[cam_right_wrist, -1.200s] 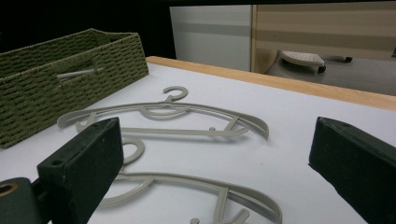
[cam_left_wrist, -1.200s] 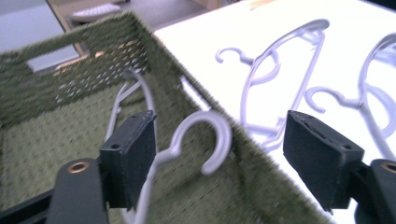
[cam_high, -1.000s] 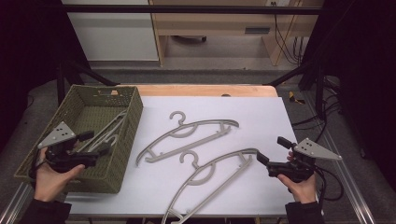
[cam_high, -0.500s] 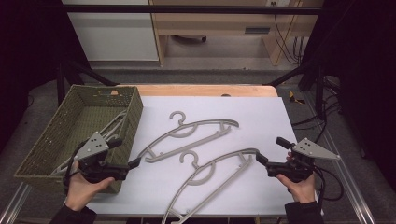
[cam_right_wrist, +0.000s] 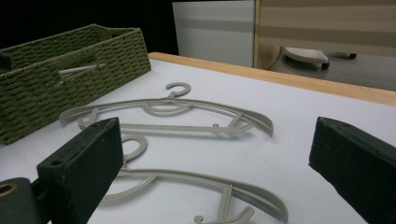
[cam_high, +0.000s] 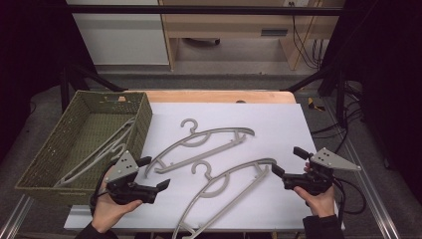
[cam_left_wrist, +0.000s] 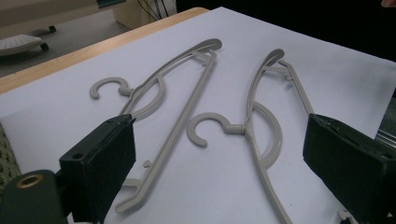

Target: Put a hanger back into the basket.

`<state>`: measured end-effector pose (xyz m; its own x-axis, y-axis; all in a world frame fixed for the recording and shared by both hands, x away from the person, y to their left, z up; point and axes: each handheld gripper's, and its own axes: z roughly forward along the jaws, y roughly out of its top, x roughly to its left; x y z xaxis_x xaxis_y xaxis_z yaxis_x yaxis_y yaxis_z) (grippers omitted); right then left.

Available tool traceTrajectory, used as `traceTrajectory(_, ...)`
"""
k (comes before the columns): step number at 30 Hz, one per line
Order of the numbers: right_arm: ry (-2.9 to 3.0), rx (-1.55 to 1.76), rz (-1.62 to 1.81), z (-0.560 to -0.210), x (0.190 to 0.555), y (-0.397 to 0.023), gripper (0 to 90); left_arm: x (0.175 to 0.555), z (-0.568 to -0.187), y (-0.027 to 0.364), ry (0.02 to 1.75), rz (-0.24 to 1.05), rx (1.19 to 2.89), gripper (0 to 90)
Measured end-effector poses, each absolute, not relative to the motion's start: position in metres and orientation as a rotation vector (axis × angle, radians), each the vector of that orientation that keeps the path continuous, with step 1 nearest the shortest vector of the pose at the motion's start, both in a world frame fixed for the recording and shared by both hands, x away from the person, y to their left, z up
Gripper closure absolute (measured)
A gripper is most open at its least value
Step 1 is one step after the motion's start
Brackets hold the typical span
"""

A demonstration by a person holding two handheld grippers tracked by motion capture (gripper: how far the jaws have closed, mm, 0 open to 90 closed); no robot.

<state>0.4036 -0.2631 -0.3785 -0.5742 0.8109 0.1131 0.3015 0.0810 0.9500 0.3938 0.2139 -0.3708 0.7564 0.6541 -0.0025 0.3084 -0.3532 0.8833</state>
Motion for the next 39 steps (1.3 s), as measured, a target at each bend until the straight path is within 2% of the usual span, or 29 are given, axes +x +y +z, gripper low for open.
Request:
traceTrajectory(8, 1.924, 1.092, 1.504, -0.38, 0.404, -0.262, 3.2, 0.396, -0.395, 0.192, 0.724, 0.357, 2.058, 12.3)
traceTrajectory(13, 1.926, 1.093, 1.503, -0.38, 0.404, -0.261, 3.3, 0.398, -0.412, 0.177, 0.723, 0.302, 2.138, 17.5)
traceTrajectory(25, 1.954, 1.089, 1.496, -0.383, 0.405, -0.256, 3.5, 0.4, -0.446, 0.149, 0.741, 0.172, 2.297, 37.9)
traceTrajectory(39, 1.96, 1.087, 1.495, -0.383, 0.406, -0.254, 3.5, 0.402, -0.461, 0.127, 0.769, 0.135, 2.394, 60.4)
